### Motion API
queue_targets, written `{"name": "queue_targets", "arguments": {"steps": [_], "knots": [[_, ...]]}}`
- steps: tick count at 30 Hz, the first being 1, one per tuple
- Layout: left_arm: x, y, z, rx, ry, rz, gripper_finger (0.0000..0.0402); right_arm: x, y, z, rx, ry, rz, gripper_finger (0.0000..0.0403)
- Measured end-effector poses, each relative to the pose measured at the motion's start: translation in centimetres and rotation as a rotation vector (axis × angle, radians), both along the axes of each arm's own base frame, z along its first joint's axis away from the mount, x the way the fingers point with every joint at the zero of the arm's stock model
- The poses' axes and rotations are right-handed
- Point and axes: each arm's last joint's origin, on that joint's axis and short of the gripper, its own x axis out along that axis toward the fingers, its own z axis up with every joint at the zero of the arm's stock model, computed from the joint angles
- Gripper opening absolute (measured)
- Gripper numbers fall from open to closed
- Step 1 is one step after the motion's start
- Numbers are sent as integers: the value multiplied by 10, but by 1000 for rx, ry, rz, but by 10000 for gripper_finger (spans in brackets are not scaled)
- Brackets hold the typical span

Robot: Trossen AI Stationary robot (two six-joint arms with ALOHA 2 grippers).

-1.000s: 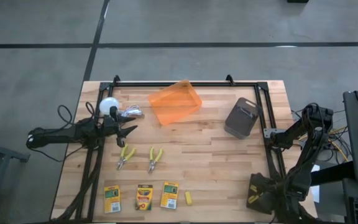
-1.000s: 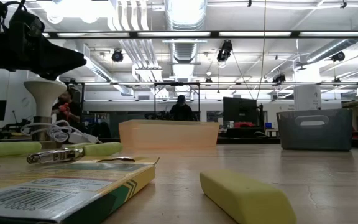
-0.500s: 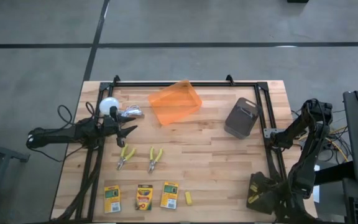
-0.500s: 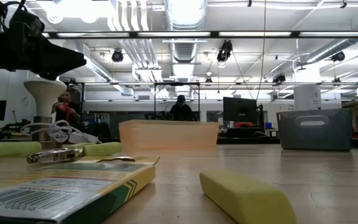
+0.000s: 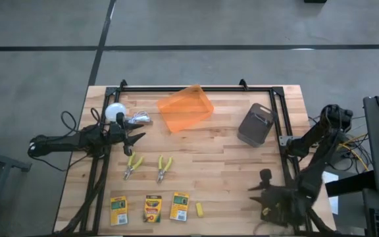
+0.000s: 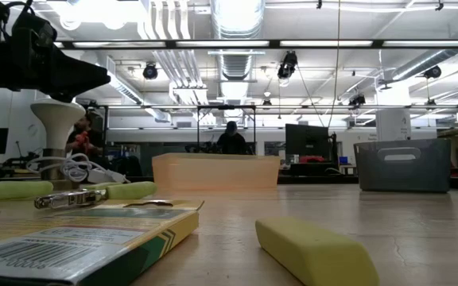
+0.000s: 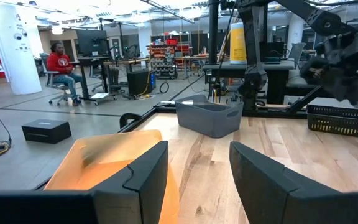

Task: Pick & Place School Supplies
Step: Put the yellow eraser into the black basket

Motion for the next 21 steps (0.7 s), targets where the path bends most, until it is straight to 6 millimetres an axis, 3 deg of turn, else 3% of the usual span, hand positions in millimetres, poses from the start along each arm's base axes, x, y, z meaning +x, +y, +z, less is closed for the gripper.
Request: {"name": "queue_targets", "arguments": {"steps": [10, 21], "knots": [[0, 0, 0, 0, 0, 0, 179, 56, -14, 14, 86, -144, -91, 127], [0, 0, 0, 0, 0, 0, 179, 107, -45, 36, 411, -364, -367, 125]]}}
